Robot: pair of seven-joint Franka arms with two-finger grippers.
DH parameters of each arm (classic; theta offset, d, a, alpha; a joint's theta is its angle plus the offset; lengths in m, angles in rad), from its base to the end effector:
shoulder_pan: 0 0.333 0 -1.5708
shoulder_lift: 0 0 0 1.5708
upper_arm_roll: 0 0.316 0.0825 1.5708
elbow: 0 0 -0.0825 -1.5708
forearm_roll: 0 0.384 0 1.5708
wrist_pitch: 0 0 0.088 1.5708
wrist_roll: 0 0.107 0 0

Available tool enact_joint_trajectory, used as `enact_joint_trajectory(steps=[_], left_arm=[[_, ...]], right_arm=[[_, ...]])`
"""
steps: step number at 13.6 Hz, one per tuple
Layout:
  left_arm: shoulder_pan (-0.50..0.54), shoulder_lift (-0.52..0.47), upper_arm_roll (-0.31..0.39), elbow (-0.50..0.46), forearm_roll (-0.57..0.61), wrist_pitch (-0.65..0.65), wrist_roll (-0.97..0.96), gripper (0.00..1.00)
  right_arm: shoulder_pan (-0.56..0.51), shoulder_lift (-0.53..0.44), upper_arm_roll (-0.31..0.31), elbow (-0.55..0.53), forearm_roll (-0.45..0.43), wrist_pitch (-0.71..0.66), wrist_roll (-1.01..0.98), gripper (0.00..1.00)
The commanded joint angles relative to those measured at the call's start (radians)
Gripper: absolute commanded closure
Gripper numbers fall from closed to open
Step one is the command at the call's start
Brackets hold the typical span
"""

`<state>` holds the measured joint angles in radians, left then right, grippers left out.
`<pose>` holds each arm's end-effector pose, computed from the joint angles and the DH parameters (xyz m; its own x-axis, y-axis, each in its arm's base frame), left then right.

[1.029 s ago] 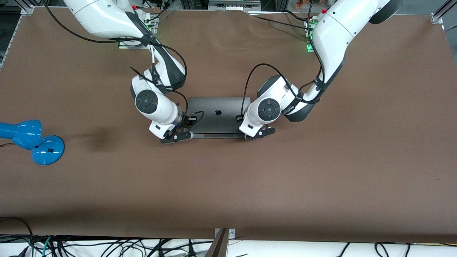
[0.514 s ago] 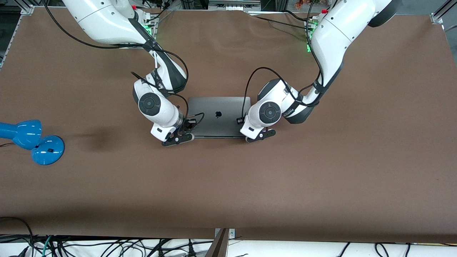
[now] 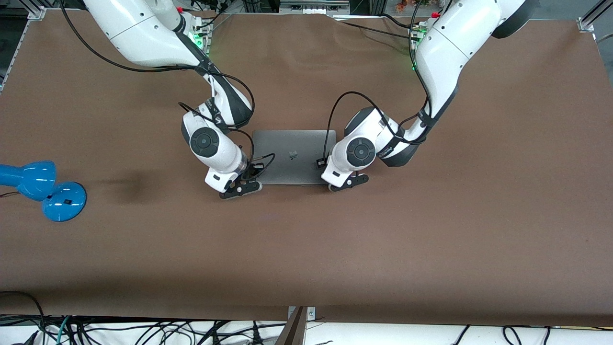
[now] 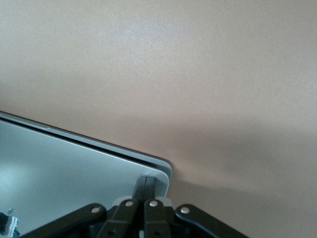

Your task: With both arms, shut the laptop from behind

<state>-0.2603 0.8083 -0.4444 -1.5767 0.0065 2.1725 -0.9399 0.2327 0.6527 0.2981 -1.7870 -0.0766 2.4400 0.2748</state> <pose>0.5447 -0.4117 0.1879 0.8934 0.2973 -0.3369 0.3349 -0.9405 0.0583 0.5767 0.3207 0.2033 0.9680 0.2508 -0.0053 0.2480 -0.9598 -0.1315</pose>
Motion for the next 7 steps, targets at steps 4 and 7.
enact_joint_trajectory(steps=[4,7], left_arm=[[-0.02,0.026,0.007,0.03,0.038,0.019,-0.025,1.0],[-0.053,0.034,0.035,0.03,0.036,0.021,-0.03,1.0]], right_arm=[[0.004,0.03,-0.001,0.011,-0.037,0.056,-0.006,1.0],[0.004,0.045,-0.001,0.011,-0.061,0.074,-0.006,1.0]])
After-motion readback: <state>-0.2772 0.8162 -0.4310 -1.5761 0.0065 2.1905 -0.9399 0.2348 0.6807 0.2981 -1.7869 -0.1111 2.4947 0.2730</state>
